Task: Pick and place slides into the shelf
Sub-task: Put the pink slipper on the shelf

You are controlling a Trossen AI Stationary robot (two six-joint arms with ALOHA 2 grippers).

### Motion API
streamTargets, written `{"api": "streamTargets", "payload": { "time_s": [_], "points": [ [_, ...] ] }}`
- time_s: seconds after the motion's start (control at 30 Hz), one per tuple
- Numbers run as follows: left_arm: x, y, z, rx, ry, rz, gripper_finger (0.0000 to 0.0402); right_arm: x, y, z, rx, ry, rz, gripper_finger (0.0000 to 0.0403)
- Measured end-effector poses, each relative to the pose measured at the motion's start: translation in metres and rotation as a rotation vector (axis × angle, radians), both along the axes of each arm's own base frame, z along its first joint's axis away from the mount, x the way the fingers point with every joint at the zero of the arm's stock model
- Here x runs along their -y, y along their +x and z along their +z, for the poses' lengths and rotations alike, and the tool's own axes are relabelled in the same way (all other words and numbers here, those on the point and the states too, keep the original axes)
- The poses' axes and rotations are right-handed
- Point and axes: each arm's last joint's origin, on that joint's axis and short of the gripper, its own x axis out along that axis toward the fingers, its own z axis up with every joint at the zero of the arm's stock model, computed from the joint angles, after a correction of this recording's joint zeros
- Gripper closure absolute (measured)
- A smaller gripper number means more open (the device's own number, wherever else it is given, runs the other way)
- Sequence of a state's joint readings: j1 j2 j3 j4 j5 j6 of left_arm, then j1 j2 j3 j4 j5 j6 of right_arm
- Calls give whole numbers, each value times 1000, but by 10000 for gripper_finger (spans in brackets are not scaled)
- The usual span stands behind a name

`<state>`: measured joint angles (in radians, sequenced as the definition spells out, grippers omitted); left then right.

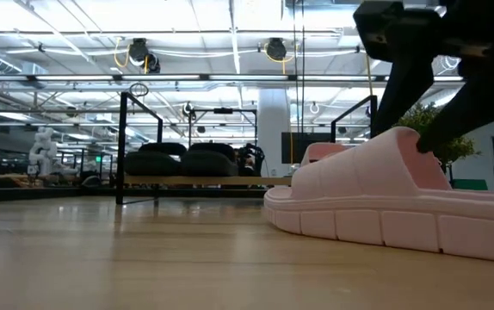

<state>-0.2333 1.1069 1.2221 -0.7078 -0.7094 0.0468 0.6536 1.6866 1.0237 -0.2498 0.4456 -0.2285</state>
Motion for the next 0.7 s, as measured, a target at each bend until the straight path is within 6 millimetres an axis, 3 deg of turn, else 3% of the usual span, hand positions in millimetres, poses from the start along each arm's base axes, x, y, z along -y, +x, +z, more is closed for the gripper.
{"api": "streamTargets", "payload": {
  "time_s": [0.47,0.7],
  "points": [
    [0,0,0,-1,1,0,316,10,8,-3,2,53,-105,393],
    [0,0,0,0,0,-1,316,8,16,7,96,27,-141,397]
  ]
}}
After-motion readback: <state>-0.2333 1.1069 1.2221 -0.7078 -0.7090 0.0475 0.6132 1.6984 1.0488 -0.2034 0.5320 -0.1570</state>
